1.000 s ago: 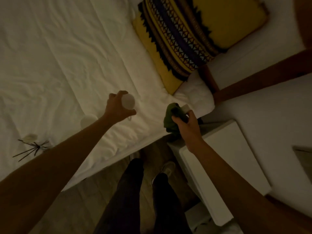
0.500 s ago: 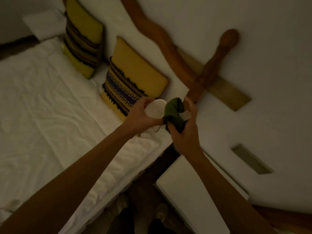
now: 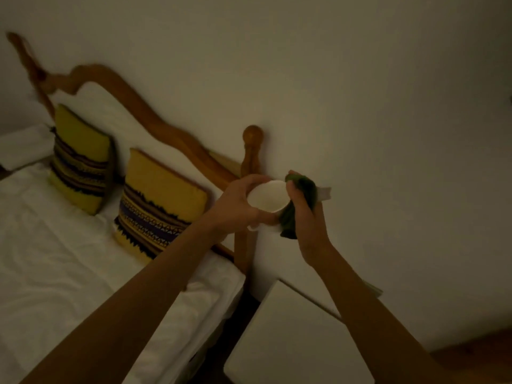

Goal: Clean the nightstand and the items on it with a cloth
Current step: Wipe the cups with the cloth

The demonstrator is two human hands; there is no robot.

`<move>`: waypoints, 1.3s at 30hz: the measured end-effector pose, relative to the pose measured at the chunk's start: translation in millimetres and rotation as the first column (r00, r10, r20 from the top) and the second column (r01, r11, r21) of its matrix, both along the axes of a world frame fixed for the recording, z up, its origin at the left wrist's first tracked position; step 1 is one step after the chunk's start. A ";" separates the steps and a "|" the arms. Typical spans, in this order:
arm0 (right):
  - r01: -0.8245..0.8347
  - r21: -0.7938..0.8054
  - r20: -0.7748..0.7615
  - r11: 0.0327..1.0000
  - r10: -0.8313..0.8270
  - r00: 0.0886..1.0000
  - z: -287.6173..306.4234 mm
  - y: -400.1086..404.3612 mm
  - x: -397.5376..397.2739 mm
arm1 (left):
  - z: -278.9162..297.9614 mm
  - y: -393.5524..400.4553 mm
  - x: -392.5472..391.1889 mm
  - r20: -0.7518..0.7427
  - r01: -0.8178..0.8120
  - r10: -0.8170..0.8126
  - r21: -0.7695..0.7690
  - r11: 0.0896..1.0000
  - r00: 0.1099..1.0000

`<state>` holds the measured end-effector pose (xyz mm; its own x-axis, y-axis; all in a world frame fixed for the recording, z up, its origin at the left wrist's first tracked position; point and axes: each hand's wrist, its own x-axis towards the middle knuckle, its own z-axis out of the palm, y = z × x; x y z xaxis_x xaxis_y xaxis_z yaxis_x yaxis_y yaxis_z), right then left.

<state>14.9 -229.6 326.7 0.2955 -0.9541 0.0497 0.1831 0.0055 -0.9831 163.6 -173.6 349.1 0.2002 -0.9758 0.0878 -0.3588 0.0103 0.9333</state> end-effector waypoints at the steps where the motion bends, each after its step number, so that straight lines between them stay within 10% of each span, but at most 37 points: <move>1: -0.013 0.082 0.053 0.997 0.008 0.999 4.9 -5.4 -6.3 | 5.6 -1.7 -4.5 0.010 0.046 -0.046 0.002 0.999 0.999; 8: -0.050 0.206 0.262 0.977 -0.006 0.965 20.0 -3.5 -15.7 | 36.8 -19.6 -17.6 0.090 0.181 -0.184 0.045 0.982 0.979; 13: 0.068 0.010 0.185 0.998 -0.069 0.980 30.1 -1.0 -19.8 | 42.8 -17.3 -31.2 0.447 0.154 -0.088 -0.113 0.982 0.890; 18: -0.049 0.087 0.155 0.995 0.035 0.987 37.9 -0.9 -28.8 | 51.8 -4.3 -31.7 0.411 0.244 -0.090 -0.339 0.908 0.907; 24: -0.341 0.141 0.173 0.929 0.316 0.933 47.7 -12.4 -31.6 | 48.8 0.6 -13.8 0.419 0.321 -0.260 -0.080 0.944 0.870; 31: -0.122 0.039 0.004 0.992 0.122 0.992 31.7 8.7 0.4 | 34.8 -3.9 10.4 0.064 -0.053 0.057 -0.065 0.996 0.996; 39: -0.433 0.241 0.097 0.869 0.422 0.901 52.2 -15.4 9.5 | 45.4 18.6 21.2 0.288 0.165 -0.148 -0.035 0.986 0.946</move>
<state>24.4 -245.1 379.0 0.6803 -0.7169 -0.1527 0.1458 0.3366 -0.9303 184.8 -155.0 394.5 0.0042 -0.9844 0.1758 -0.5978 0.1384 0.7896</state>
